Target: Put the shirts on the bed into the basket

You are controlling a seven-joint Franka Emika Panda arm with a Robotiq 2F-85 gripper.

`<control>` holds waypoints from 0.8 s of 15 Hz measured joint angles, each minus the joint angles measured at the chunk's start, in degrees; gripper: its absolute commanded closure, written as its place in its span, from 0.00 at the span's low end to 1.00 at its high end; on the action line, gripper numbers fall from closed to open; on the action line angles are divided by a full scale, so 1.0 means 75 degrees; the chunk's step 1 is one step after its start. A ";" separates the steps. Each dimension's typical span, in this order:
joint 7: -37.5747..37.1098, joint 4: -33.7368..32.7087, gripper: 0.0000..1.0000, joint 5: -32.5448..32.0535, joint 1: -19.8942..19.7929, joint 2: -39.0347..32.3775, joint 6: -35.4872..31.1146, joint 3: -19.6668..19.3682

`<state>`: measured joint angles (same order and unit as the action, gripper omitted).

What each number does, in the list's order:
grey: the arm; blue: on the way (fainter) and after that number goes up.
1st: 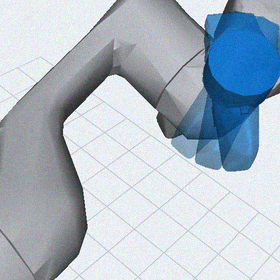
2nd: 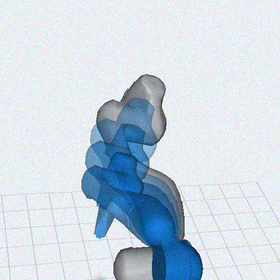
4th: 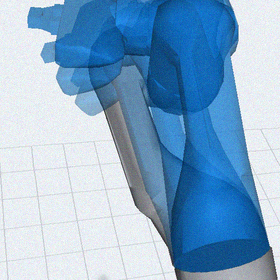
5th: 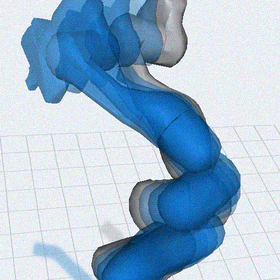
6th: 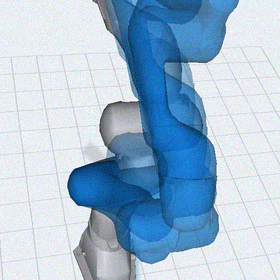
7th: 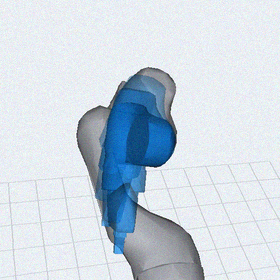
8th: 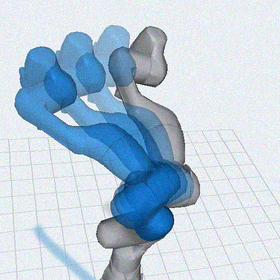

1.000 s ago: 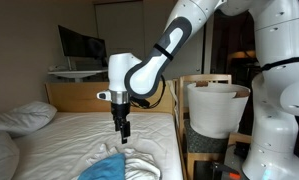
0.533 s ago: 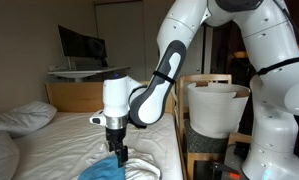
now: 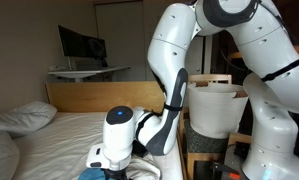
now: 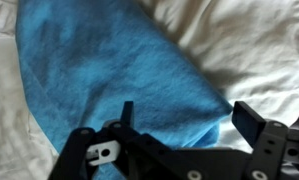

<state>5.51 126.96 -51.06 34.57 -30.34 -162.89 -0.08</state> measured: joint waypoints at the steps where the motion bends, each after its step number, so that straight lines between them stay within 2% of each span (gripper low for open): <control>1: -0.0278 -0.0103 0.00 -0.0410 0.0283 -0.0165 0.0000 -0.0238; 4: -0.1069 -0.0444 0.00 -0.1521 0.1010 -0.0650 0.0000 -0.0904; 8: -0.1883 -0.0789 0.00 -0.2723 0.1573 -0.1145 -0.0004 -0.1491; 9: -0.2136 -0.0846 0.25 -0.3061 0.1693 -0.1211 -0.0006 -0.1625; 10: -0.2463 -0.0905 0.26 -0.3414 0.1807 -0.1258 -0.0010 -0.1758; 12: -0.3227 -0.1038 0.39 -0.4005 0.1985 -0.1323 -0.0011 -0.1968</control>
<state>-18.69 119.17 -81.10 49.45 -40.27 -162.98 -14.84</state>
